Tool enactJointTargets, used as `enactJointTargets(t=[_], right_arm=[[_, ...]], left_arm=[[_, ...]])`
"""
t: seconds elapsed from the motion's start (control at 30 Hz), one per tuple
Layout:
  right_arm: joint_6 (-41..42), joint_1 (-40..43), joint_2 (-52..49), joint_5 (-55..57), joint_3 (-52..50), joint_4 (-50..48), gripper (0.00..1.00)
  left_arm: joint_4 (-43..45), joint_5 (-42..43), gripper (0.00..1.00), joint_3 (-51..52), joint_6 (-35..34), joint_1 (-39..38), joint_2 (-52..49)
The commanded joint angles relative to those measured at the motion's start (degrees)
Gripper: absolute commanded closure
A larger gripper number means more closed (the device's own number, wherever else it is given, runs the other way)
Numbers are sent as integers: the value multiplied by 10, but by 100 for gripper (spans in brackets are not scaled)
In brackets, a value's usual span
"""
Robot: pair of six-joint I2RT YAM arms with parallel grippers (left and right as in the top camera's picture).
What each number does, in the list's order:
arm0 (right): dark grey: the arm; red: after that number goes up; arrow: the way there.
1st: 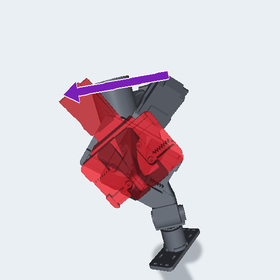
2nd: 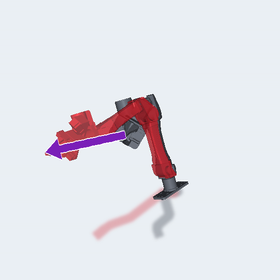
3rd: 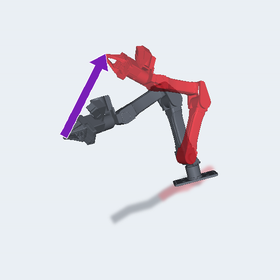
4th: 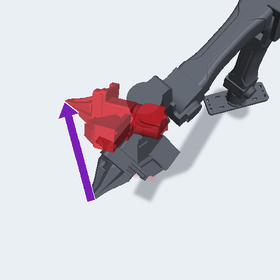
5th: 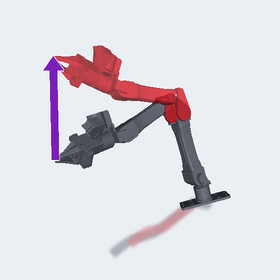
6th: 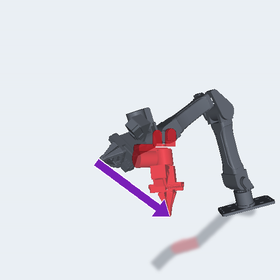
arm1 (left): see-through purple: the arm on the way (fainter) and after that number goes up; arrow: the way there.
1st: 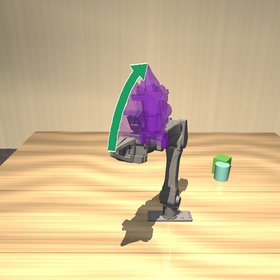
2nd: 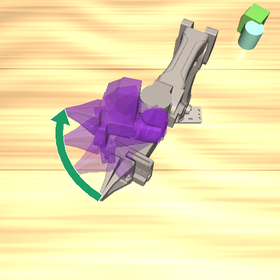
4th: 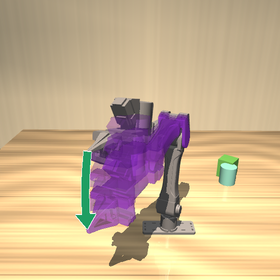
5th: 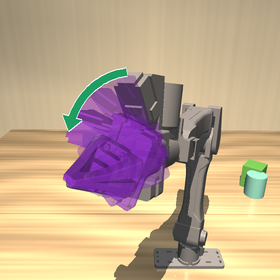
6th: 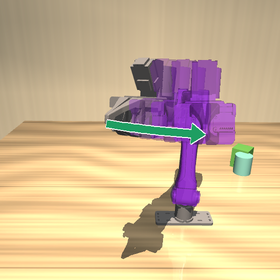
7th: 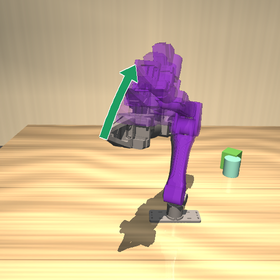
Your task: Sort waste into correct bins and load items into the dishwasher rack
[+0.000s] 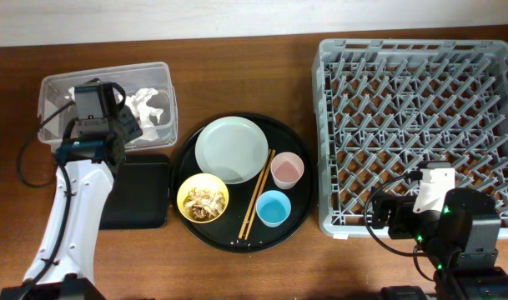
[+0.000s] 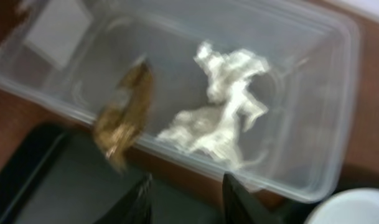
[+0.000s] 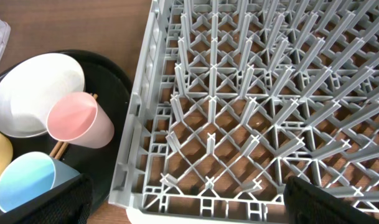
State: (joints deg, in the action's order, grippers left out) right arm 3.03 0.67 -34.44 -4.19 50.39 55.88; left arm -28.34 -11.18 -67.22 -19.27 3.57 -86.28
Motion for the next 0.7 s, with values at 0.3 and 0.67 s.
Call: enactJointTargets(t=[0.3,0.67], right_arm=[[5,-3,2,-1,9,-1,1],[5,-3,2,-1,9,-1,1]], left_arm=[[-48,-170,75,1,6,45,-80],[56,24,75,0,39,45,-95]])
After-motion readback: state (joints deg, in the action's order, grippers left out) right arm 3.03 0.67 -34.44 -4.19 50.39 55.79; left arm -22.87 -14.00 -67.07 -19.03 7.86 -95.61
